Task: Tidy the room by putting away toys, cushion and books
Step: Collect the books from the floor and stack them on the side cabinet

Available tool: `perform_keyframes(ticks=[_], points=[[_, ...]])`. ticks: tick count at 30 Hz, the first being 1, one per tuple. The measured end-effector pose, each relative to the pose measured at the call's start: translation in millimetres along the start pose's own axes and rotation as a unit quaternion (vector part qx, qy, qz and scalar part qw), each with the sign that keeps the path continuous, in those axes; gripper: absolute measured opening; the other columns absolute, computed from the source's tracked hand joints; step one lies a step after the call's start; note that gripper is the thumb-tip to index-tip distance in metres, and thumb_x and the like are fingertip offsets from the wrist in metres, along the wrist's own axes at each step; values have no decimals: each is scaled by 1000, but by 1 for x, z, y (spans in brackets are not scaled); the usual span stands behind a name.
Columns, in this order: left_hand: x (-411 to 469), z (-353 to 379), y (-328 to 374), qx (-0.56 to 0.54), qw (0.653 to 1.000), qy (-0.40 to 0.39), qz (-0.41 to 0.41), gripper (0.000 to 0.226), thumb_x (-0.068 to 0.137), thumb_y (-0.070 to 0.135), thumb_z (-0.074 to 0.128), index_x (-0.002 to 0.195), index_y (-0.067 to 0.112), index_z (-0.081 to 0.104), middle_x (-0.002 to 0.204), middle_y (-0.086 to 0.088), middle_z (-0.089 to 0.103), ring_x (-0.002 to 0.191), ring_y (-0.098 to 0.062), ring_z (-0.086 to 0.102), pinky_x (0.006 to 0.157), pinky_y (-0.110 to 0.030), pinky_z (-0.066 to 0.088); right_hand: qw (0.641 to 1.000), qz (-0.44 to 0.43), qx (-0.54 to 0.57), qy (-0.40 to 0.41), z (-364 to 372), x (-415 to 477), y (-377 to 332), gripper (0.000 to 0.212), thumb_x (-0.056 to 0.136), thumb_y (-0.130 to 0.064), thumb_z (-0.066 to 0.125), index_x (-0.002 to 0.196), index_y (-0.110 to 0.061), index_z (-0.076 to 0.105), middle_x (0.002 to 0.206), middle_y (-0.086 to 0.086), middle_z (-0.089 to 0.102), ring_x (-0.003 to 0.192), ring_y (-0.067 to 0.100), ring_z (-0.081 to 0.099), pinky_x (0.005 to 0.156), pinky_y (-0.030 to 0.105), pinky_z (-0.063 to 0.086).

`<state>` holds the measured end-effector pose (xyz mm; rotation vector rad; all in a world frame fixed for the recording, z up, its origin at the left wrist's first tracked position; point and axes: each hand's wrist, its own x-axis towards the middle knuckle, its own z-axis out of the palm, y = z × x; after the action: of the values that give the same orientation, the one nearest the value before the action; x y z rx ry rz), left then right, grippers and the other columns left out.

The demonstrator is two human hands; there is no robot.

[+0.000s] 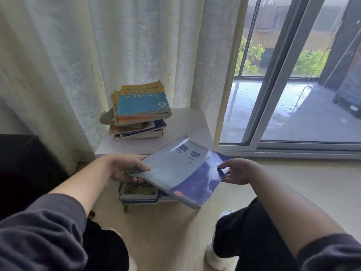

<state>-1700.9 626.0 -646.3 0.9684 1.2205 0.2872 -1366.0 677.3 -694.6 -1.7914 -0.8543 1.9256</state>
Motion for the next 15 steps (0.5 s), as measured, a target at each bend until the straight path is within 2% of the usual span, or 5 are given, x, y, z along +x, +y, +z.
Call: perform_keyframes(ticks=[3,5,7,11,15], points=[[-10,-19,-17,-16,999,-6,-33,78,58,12,87,128,15,53,106,-12,61,80,-18,65,58,-21,55,999,34,-16,-2,10,7,13,50,91,-7,64,136,6,43,71,21,71,60,29,72,53,34,60],[-16,-32,-32,-40,997,-33,-58,87,52,11,90,130,14,52,104,-16,60,65,-18,67,48,-20,53,998,59,-30,-9,14,15,22,48,89,-12,69,130,5,52,73,18,72,59,26,72,53,32,60],[-21,-41,-43,-50,995,-48,-78,86,55,10,89,132,15,50,104,-18,59,57,-16,64,39,-18,48,996,75,-43,-14,16,22,30,42,87,-16,71,123,2,59,72,15,72,57,22,71,53,29,60],[-29,-57,-61,-25,990,-80,-111,76,64,10,78,132,12,44,94,-17,62,46,-14,58,34,-16,42,994,89,-68,-14,22,38,51,20,87,-12,70,102,0,62,76,11,69,55,19,70,57,26,59],[-12,-70,-87,19,987,-77,-141,75,67,15,80,133,9,46,95,-16,59,50,-14,56,37,-16,42,991,106,-79,-10,41,55,72,9,90,-7,65,90,1,60,72,12,66,51,19,68,54,28,59]])
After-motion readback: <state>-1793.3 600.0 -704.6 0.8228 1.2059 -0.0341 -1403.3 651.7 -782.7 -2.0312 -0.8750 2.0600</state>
